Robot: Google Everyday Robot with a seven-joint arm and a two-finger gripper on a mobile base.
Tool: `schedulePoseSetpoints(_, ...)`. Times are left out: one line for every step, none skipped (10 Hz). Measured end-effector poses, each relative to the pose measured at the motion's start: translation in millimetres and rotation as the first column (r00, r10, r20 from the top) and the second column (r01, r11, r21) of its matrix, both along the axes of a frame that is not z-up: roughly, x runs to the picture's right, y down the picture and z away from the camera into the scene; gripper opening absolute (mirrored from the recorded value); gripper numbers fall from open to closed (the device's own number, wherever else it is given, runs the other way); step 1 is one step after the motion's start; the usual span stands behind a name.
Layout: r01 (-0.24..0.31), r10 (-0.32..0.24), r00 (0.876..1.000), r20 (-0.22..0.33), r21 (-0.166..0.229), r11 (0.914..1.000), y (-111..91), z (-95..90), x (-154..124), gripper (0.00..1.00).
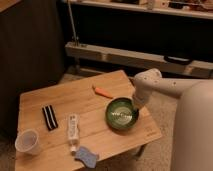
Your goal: Drag the ceramic bowl in a circle
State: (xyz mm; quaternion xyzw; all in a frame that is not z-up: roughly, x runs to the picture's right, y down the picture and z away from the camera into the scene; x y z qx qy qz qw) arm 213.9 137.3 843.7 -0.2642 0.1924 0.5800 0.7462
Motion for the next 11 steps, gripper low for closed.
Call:
schedulePoseSetpoints(0.000, 0.000, 1.000, 0.010, -0.020, 0.9998, 19, -7.9, 4, 0.00)
schedulePoseSetpoints(0.006, -0.005, 0.999, 0.036, -0.034, 0.9994, 38, -20.8, -1, 0.00)
schedulePoseSetpoints(0.020, -0.018, 0.998, 0.060, -0.037, 0.9991, 51, -31.9, -9, 0.00)
schedulePoseSetpoints(0.036, -0.033, 0.996, 0.081, -0.035, 0.9987, 58, -39.6, -20, 0.00)
schedulePoseSetpoints(0.065, -0.061, 0.991, 0.121, -0.029, 0.9975, 68, -54.5, -46, 0.00)
schedulePoseSetpoints(0.084, -0.080, 0.986, 0.144, -0.021, 0.9963, 67, -60.1, -63, 0.00)
schedulePoseSetpoints(0.101, -0.097, 0.981, 0.168, -0.014, 0.9948, 63, -62.7, -84, 0.00)
schedulePoseSetpoints(0.121, -0.118, 0.974, 0.195, -0.004, 0.9927, 56, -61.5, -111, 0.00)
schedulePoseSetpoints(0.142, -0.139, 0.967, 0.214, 0.003, 0.9899, 50, -57.2, -134, 0.00)
schedulePoseSetpoints(0.156, -0.153, 0.960, 0.233, 0.007, 0.9877, 43, -52.1, -155, 0.00)
schedulePoseSetpoints(0.169, -0.167, 0.954, 0.250, 0.013, 0.9855, 35, -46.7, -176, 0.00)
